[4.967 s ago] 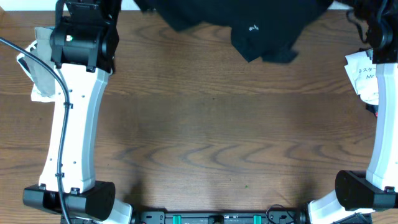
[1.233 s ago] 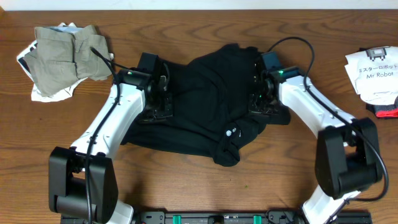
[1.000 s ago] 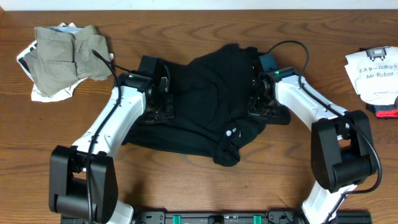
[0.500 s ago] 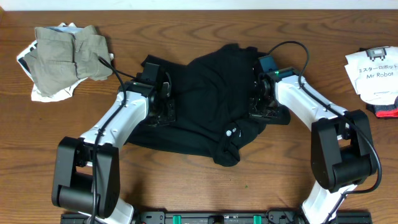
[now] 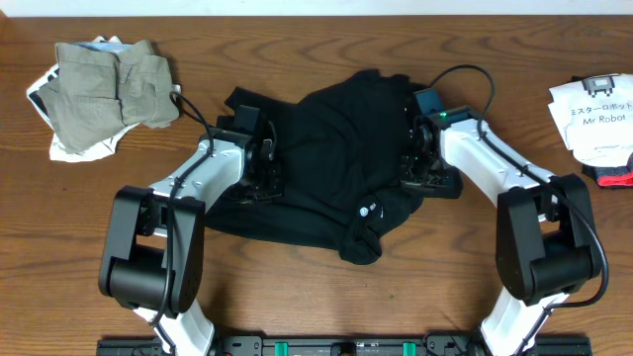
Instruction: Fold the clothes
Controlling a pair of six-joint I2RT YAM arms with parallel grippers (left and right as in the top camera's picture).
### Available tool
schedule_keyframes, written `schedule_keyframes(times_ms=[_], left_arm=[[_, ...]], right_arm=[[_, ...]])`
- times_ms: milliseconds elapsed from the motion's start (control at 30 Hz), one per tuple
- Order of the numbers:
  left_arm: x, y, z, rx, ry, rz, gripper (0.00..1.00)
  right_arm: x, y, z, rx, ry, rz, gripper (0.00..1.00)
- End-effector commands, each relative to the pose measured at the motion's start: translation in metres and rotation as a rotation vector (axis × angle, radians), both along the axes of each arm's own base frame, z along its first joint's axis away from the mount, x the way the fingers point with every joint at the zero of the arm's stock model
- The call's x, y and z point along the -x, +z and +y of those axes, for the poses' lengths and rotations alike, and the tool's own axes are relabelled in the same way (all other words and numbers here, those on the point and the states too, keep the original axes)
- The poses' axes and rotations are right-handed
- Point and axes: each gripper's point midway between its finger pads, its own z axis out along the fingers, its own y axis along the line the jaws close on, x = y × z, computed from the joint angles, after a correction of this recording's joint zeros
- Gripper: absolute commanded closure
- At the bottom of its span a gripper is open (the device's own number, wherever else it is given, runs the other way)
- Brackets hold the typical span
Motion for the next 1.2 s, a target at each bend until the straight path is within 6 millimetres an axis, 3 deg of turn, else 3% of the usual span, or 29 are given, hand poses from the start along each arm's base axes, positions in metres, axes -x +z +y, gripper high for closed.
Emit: schedule_keyframes(times_ms=[0, 233, 433, 600, 833, 1167], left_arm=[[0.001, -0.007, 0.009, -0.052, 0.005, 0.006, 0.94], [-0.004, -0.008, 0.028, -0.112, 0.035, -0.005, 0.94], [-0.005, -0.008, 0.032, -0.112, 0.047, -0.004, 0.94], [-0.005, -0.008, 0.032, -0.114, 0.047, -0.004, 0.94], [-0.006, -0.009, 0.039, -0.12, 0.064, -0.004, 0.94], [-0.004, -0.008, 0.044, -0.1, 0.091, 0.018, 0.94]], right_arm=[[0.002, -0.007, -0.019, 0.043, -0.038, 0.022, 0.98], [0.004, -0.018, -0.04, 0.038, -0.09, 0.038, 0.99], [0.008, -0.034, -0.035, -0.024, -0.075, 0.037, 0.99], [0.012, -0.043, -0.058, 0.069, -0.1, 0.062, 0.99], [0.023, -0.041, -0.105, 0.121, -0.236, 0.114, 0.99], [0.019, -0.038, -0.168, 0.138, -0.402, 0.086, 0.99]])
